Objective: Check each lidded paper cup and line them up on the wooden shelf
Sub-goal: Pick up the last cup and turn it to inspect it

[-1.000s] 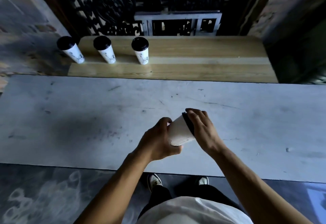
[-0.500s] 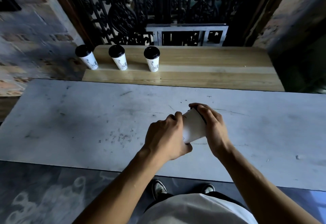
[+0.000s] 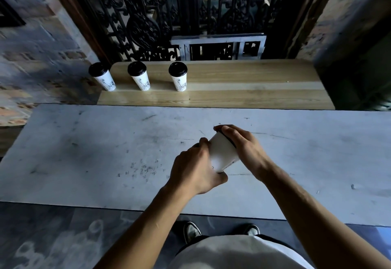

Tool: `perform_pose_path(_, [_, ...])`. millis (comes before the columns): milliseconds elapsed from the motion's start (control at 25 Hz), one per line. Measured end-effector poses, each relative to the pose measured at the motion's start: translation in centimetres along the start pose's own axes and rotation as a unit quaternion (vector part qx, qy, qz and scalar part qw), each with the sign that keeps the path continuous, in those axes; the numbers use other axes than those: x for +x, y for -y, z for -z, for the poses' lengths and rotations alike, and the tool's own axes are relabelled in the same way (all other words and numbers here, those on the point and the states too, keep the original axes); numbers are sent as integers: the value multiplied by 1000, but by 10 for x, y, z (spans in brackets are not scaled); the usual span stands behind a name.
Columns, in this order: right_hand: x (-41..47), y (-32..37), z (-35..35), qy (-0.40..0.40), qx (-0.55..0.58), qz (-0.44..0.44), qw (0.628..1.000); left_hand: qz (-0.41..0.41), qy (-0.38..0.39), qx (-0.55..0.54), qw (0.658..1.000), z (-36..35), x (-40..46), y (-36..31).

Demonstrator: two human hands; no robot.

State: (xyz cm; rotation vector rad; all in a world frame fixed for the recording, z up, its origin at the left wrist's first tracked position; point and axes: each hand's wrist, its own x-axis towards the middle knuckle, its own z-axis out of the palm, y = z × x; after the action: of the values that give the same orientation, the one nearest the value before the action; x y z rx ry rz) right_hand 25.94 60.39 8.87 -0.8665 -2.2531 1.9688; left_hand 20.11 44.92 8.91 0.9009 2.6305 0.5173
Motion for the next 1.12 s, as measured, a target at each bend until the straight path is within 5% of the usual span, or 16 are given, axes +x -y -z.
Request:
perform_pose_path(80, [-2, -5, 3, -4, 145, -30, 989, 55, 44, -109, 992, 0, -1, -4])
perform_pose_path(200, [-8, -12, 10, -41, 396, -76, 914, 103, 54, -357, 927, -1, 0, -18])
perform_pose_path(400, [-25, -33, 4, 69, 374, -67, 922, 162, 52, -532, 830, -14, -3, -39])
perform_pose_path(560, [-27, -35, 12, 35, 361, -60, 930, 210, 53, -557, 802, -25, -6, -50])
perform_pose_path(760, [-26, -43, 18, 48, 339, -91, 935, 218, 59, -536, 813, -32, -4, -55])
perform_pose_path(880, [-22, -46, 24, 43, 344, -59, 936, 211, 42, -466, 858, -28, -1, -58])
perform_pose_path(960, [-20, -46, 28, 49, 348, -45, 935, 198, -10, -417, 887, -27, 0, -59])
perform_pose_path(1120, [-16, -45, 36, 50, 345, -48, 936, 155, -154, -407, 887, -28, -1, -58])
